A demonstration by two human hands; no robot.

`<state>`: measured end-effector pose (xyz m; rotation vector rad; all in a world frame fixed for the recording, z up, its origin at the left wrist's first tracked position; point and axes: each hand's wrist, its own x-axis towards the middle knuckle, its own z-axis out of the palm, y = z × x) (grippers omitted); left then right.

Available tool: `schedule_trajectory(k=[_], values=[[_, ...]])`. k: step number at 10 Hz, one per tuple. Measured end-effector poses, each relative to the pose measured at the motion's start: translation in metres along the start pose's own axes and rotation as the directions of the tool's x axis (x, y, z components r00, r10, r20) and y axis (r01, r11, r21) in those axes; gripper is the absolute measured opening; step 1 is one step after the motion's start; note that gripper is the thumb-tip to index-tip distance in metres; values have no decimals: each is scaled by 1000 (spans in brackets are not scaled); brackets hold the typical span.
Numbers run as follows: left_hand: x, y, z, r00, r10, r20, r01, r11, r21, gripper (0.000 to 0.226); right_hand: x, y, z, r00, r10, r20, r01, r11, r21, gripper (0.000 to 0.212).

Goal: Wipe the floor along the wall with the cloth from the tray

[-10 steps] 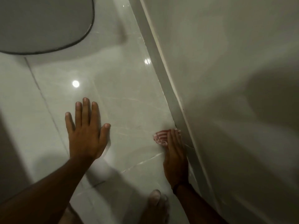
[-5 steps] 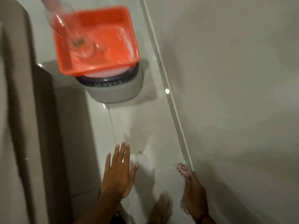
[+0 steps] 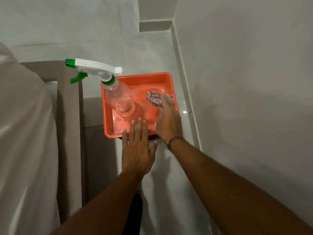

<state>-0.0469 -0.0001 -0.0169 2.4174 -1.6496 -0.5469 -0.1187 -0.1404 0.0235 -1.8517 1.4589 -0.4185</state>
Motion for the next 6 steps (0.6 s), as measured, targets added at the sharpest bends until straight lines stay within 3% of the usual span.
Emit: schedule_trajectory(k=[2,3,4,6], values=[[32,-37,9,998,-11,65,9,999,37,85,85,-2,52,995,-33,98,60,954,-292,62],[28,-42,14,999,30,39,-32,998,62,86,80,24,70,971,-6,239,113,891,-440,80],[31,-40,11,999,28,29,-29,998,55,88,79,25,72,947,5,320,150,876,-458,81],[15,-18,-21,1000,18,14,-18,999,37,92,47,-20,25,969,-47,242,121,945,-303,77]])
